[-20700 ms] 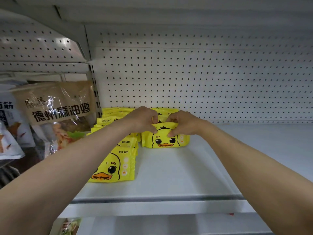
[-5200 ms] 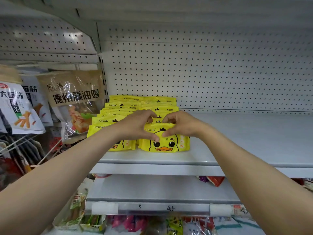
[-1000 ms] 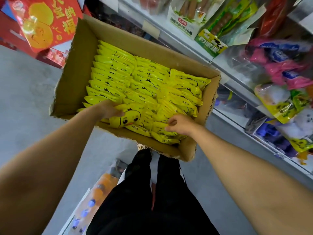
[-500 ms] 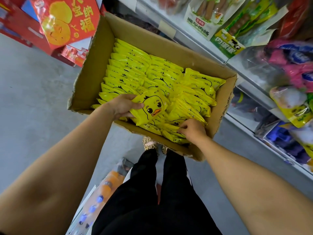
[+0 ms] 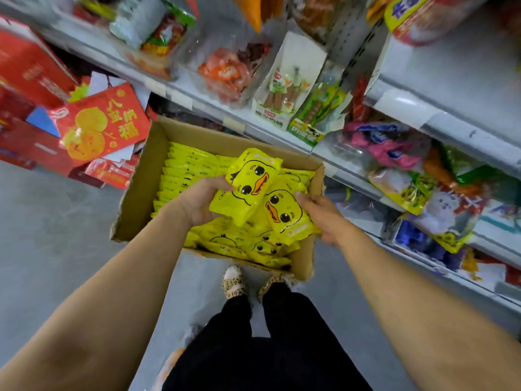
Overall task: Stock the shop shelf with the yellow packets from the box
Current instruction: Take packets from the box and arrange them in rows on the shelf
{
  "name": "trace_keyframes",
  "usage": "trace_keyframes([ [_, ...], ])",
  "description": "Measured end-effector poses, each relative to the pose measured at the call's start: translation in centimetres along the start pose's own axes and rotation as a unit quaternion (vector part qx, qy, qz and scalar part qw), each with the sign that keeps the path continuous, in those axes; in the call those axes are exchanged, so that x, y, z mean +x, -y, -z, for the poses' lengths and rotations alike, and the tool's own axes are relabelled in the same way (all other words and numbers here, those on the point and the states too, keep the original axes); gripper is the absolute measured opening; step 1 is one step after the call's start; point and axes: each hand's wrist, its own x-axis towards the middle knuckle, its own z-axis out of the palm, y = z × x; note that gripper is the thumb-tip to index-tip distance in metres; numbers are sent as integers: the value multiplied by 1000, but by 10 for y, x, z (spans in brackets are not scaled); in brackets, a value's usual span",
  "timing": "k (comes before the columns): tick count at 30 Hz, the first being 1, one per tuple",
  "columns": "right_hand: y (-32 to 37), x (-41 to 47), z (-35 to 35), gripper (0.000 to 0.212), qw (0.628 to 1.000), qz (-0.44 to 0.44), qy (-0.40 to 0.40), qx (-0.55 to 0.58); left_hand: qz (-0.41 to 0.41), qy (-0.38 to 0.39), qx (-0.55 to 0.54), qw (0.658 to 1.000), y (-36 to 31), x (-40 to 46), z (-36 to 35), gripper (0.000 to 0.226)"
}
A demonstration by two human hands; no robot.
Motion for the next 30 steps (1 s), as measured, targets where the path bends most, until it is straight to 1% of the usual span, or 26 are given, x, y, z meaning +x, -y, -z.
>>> trace_keyframes([
  [1, 8, -9, 7, 92, 1000, 2, -3, 23, -7, 5, 15, 1000, -8, -6, -12, 37],
  [2, 15, -15, 14, 102, 999, 8, 4, 38, -16, 12, 27, 999, -16, -13, -23, 23],
  [3, 27, -27, 20, 99, 999, 16, 14, 46, -33, 18, 41, 998, -23, -21, -35, 21],
  [5, 48, -46, 35, 73, 996, 46, 34, 65, -73, 23, 75, 994, -37, -34, -53, 21],
  [6, 58, -54, 43, 62, 995, 65, 36, 73, -90, 27, 81, 992, -45, -40, -62, 26],
  [7, 67, -62, 51, 57, 993, 84, 32, 75, -103, 33, 87, 990, -54, -47, -71, 34],
  [9, 86, -76, 68, 51, 988, 127, 20, 88, -133, 70, 109, 983, -71, -58, -88, 49],
  [11, 103, -92, 91, 35, 980, 168, 11, 106, -163, 102, 134, 972, -86, -68, -109, 57],
  [14, 124, -122, 136, 25, 967, 229, -1, 112, -195, 153, 165, 955, -104, -87, -153, 86],
  [15, 128, -132, 152, 23, 961, 251, -4, 113, -212, 166, 179, 946, -110, -93, -169, 88],
  [16, 132, -145, 170, 25, 956, 271, -8, 115, -228, 178, 195, 937, -114, -99, -188, 83],
  [18, 137, -167, 207, 36, 948, 295, -13, 123, -251, 195, 214, 924, -123, -110, -226, 77],
  [20, 144, -189, 245, 41, 937, 326, -15, 127, -268, 207, 227, 913, -132, -123, -269, 81],
  [23, 155, -222, 305, 26, 916, 371, -46, 144, -308, 207, 249, 894, -145, -140, -333, 90],
  [24, 158, -235, 325, 25, 909, 384, -56, 151, -323, 205, 255, 888, -149, -144, -353, 93],
  [28, 162, -270, 399, 31, 882, 420, -116, 182, -353, 204, 272, 872, -153, -156, -432, 100],
  [30, 162, -283, 434, 27, 868, 429, -155, 197, -351, 204, 274, 872, -154, -158, -466, 96],
])
